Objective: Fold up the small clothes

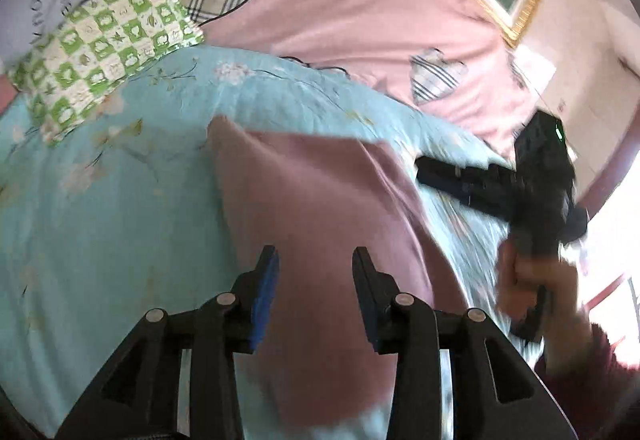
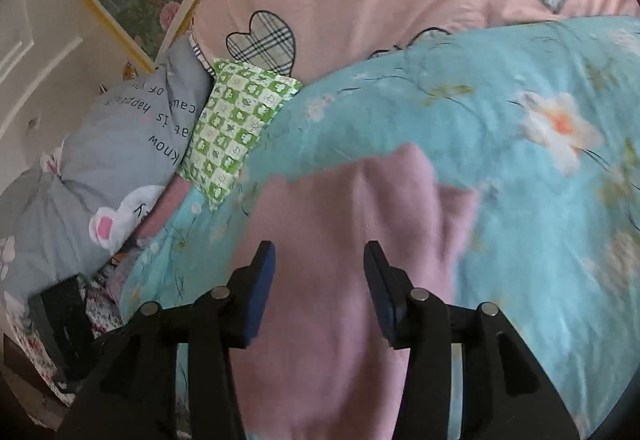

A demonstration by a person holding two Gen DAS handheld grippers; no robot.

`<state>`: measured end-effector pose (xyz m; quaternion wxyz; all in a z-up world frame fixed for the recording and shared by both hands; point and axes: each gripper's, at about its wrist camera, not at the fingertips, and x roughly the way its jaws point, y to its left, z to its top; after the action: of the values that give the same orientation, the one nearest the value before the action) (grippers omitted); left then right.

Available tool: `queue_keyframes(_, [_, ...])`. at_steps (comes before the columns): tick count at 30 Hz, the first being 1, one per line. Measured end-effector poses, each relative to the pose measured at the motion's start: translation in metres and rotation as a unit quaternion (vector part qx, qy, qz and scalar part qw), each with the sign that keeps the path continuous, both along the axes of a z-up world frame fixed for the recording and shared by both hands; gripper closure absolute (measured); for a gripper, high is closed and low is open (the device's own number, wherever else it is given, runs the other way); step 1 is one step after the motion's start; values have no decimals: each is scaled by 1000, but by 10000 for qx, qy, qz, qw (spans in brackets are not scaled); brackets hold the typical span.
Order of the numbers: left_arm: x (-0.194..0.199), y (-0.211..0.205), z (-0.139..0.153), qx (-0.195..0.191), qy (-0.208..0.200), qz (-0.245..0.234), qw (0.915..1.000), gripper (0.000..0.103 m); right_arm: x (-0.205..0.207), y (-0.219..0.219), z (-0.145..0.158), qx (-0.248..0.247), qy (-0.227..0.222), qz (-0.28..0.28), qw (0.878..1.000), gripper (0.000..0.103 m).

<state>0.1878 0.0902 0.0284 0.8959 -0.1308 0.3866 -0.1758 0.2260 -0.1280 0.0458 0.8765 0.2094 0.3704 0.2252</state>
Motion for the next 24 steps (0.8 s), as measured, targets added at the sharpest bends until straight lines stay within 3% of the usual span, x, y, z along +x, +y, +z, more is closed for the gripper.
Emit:
queue_keyframes(2, [39, -3, -8, -197, 225, -56, 9995, 65, 25, 10, -10, 174, 234, 53, 9996, 55])
queue_keyframes(5, [89, -5, -29, -141, 677, 95, 9976, 65, 57, 17, -36, 211, 720, 61, 9972, 55])
queue_keyframes(6, [108, -5, -42, 67, 943, 227, 9953, 69, 65, 16, -44, 83, 828, 4, 9965, 63])
queue_keyframes(7, [123, -7, -55, 257, 1227, 251, 9918, 69, 74, 11, -56, -146, 964, -185, 9951, 83])
queue_keyframes(8, [133, -8, -64, 347, 1346, 219, 9901, 69, 80, 6, -64, -261, 1054, -355, 9935, 97])
queue_keyframes(9, [141, -8, -68, 371, 1319, 232, 9903, 69, 87, -2, -71, -362, 1113, -511, 9918, 103])
queue_keyframes(11, [147, -13, -67, 521, 1297, 275, 9898, 69, 98, -16, -80, 15, 1137, -558, 9919, 103])
queue_keyframes(16, [117, -16, -42, 579, 1022, 286, 9927, 71, 86, -16, -61, -171, 968, -362, 9945, 101])
queue_keyframes(21, [39, -15, -10, 248, 504, -8, 9984, 71, 28, -25, -31, 7, 563, -215, 9982, 100])
queue_keyframes(24, [-1, -20, -5, -3, 349, -278, 9990, 71, -14, -22, -21, -86, 384, 17, 9992, 100])
